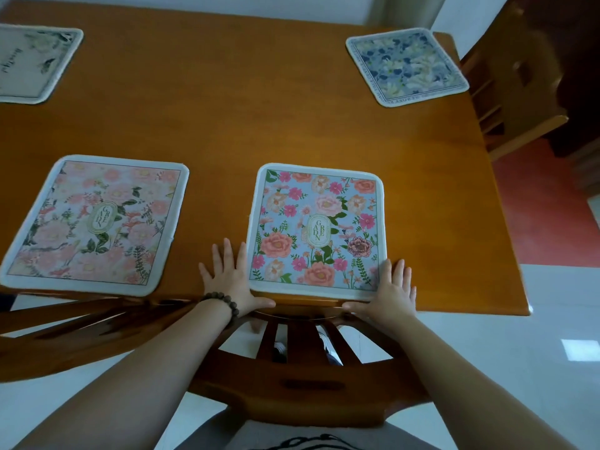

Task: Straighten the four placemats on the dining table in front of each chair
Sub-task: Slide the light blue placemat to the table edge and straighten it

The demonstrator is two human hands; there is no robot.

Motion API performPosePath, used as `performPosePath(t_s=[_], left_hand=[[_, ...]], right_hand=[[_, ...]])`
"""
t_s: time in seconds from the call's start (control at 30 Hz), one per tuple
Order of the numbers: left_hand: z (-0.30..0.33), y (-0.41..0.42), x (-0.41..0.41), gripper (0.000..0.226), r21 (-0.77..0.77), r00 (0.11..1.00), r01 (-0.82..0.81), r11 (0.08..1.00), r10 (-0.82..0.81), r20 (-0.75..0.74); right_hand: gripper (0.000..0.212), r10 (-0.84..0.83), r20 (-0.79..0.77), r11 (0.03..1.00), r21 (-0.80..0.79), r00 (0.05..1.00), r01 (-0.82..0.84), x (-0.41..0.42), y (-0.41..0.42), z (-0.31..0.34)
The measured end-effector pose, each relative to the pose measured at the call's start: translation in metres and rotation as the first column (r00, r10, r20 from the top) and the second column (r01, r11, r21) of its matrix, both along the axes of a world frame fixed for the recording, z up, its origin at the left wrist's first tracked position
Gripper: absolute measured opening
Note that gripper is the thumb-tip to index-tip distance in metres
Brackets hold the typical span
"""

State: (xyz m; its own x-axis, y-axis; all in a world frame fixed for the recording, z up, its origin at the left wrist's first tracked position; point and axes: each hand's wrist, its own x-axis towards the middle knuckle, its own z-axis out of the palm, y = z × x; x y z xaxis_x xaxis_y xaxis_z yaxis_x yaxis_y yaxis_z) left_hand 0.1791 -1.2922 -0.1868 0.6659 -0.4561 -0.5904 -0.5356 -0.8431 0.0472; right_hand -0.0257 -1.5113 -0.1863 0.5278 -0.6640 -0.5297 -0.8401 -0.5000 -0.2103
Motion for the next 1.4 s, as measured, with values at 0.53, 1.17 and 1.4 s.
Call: performPosePath(t_s=[0.53, 1.17, 1.4], left_hand=[[-0.001, 0.004, -0.001, 0.147, -0.051, 1.000, 0.008, 0.999, -0.008, 0.008], [0.001, 0.006, 0.004, 0.144, -0.082, 0.998, 0.043, 0.996, -0.040, 0.044], [0.011, 0.001, 0.002, 0.141, -0.018, 0.999, 0.036, 0.999, -0.037, -0.032]], right_hand=[[0.119, -0.046, 0.020, 0.998, -0.028, 0.999, 0.047, -0.003, 0.002, 0.012], [0.111, -0.052, 0.070, 0.987, -0.149, 0.996, 0.062, -0.005, 0.008, 0.004], [0.107, -0.018, 0.000, 0.996, -0.091, 1.000, 0.018, -0.006, 0.003, 0.008]])
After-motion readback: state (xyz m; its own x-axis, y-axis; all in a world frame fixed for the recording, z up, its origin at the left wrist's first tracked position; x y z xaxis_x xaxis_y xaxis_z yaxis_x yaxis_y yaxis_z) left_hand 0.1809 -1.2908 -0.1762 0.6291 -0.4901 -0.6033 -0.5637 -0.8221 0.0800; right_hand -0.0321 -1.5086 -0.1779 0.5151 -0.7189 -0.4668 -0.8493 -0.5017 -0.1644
